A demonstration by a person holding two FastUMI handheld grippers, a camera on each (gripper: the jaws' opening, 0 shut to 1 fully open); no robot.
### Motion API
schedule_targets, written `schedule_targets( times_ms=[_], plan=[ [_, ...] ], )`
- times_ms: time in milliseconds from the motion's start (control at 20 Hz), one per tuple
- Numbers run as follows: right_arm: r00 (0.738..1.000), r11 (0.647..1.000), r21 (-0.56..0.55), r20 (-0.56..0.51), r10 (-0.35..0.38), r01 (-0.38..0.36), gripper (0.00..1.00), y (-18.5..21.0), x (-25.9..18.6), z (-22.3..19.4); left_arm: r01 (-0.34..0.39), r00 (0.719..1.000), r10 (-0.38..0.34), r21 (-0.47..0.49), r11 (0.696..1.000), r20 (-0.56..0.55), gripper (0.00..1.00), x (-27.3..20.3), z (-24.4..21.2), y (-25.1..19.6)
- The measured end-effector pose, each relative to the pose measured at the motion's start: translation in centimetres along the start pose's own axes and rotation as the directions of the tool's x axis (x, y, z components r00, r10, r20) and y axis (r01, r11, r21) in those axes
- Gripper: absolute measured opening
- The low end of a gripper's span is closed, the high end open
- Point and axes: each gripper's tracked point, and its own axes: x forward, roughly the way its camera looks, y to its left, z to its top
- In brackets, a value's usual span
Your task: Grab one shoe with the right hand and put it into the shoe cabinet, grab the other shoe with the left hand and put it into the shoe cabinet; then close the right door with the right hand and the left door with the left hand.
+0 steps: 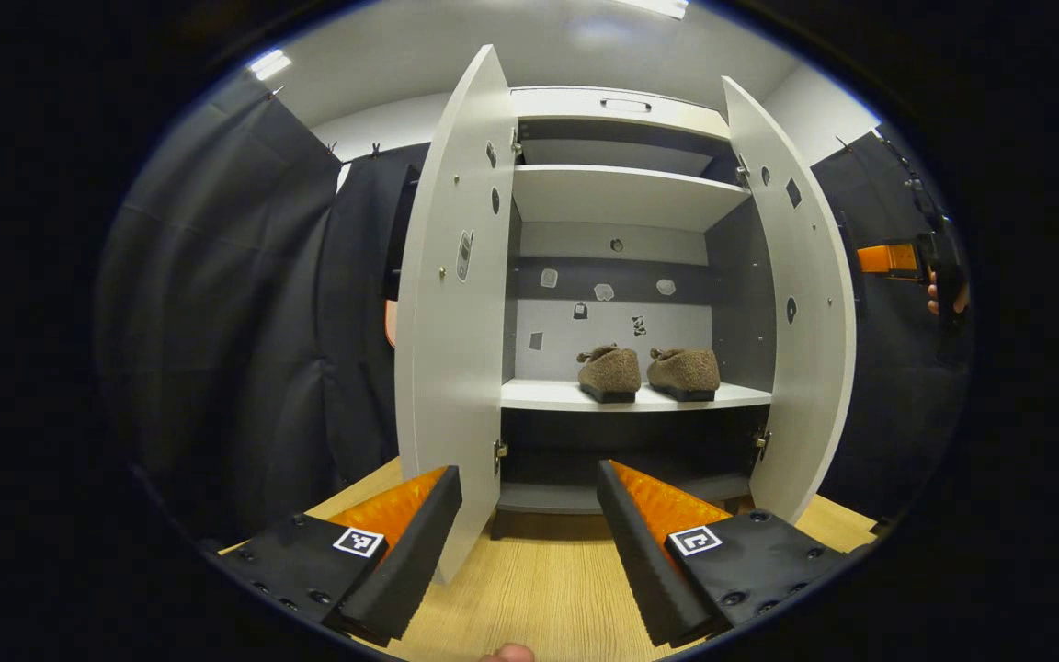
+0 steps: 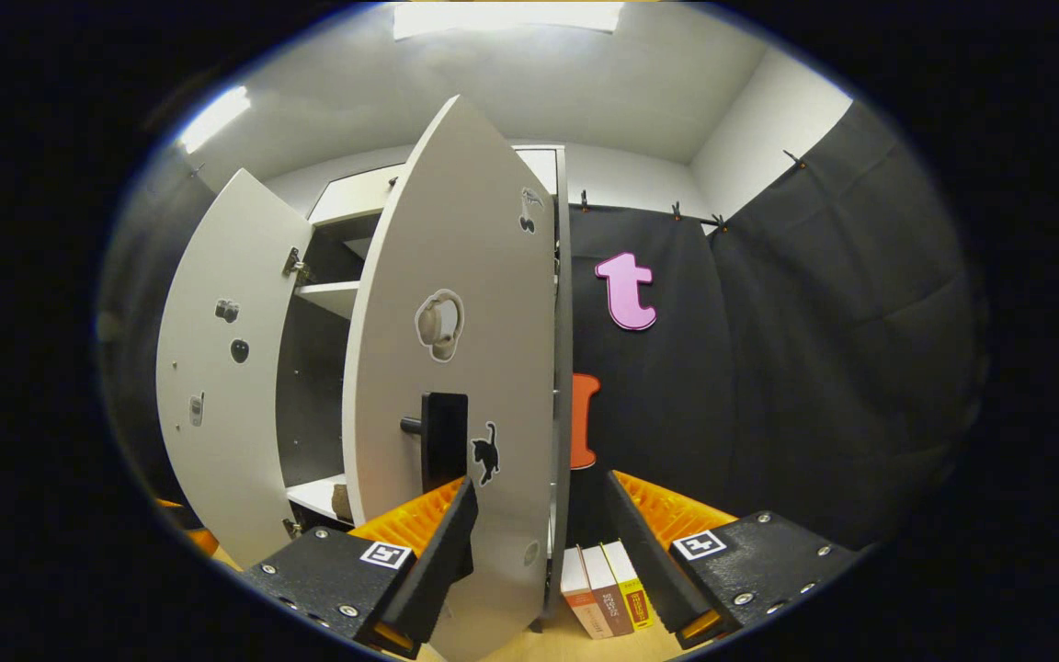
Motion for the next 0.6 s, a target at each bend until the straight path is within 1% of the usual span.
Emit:
schedule_targets(
  times_ms=[50, 100, 150, 300, 350, 400, 600],
  plan=[
    [1.0, 1.0, 0.0, 0.0, 0.009, -0.009, 0.88, 0.6, 0.3, -0.2, -0.004, 1.0, 0.004, 0.0, 1.0, 0.0, 0.97, -0.1, 0.0, 0.2],
    [1.0, 1.0, 0.0, 0.003, 0.017, -0.017, 0.88, 1.1, 0.6, -0.2, -0.007, 1.0, 0.007, 0.0, 1.0, 0.0, 0.99, -0.1, 0.0, 0.4],
    [1.0, 1.0, -0.004, 0.005, 0.027, -0.027, 0.88, 1.7, 0.8, -0.3, -0.011, 1.0, 0.011, 0.0, 1.0, -0.001, 0.97, -0.1, 0.0, 0.5],
    [0.998, 0.998, -0.013, -0.005, 0.067, -0.067, 0.88, 3.7, 1.8, -1.2, -0.016, 1.0, 0.016, -0.008, 1.0, -0.002, 0.97, -0.1, 0.0, 0.8],
    [0.997, 0.997, -0.007, -0.021, 0.08, -0.08, 0.97, 4.3, 2.2, -1.8, -0.021, 1.0, 0.021, -0.01, 1.0, 0.001, 0.98, -0.2, 0.0, 0.9],
    [0.996, 0.996, 0.002, -0.03, 0.089, -0.089, 0.91, 4.8, 2.5, -2.2, -0.024, 1.0, 0.024, -0.013, 1.0, 0.005, 0.99, -0.3, 0.1, 1.0],
    [0.99, 0.991, 0.017, -0.044, 0.134, -0.133, 0.91, 7.0, 3.7, -3.0, -0.036, 0.999, 0.036, 0.008, 0.999, 0.007, 0.99, -0.5, 0.0, 1.6]
  ],
)
